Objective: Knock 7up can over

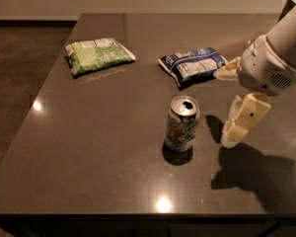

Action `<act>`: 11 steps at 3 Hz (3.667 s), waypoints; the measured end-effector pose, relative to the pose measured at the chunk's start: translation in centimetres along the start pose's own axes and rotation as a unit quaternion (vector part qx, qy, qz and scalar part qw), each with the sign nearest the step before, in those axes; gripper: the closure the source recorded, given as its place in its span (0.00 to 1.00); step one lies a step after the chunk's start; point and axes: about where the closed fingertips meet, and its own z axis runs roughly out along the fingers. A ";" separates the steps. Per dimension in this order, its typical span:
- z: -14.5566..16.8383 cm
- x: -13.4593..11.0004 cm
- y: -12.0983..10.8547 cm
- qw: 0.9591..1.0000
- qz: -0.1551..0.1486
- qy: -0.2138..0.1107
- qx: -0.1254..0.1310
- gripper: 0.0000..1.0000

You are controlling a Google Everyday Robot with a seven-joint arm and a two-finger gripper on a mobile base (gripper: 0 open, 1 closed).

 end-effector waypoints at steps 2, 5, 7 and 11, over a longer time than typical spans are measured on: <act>3.6 -3.7 1.2 0.994 -0.051 -0.083 -0.052 0.00; 3.6 -4.9 0.3 0.991 -0.044 -0.105 -0.064 0.64; 1.0 -4.6 -2.8 0.999 -0.029 -0.035 -0.020 1.00; 1.0 -2.2 -5.3 0.960 -0.103 0.260 -0.002 0.59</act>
Offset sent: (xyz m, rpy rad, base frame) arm -0.0015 0.0719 -0.0233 0.2509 0.0317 0.2124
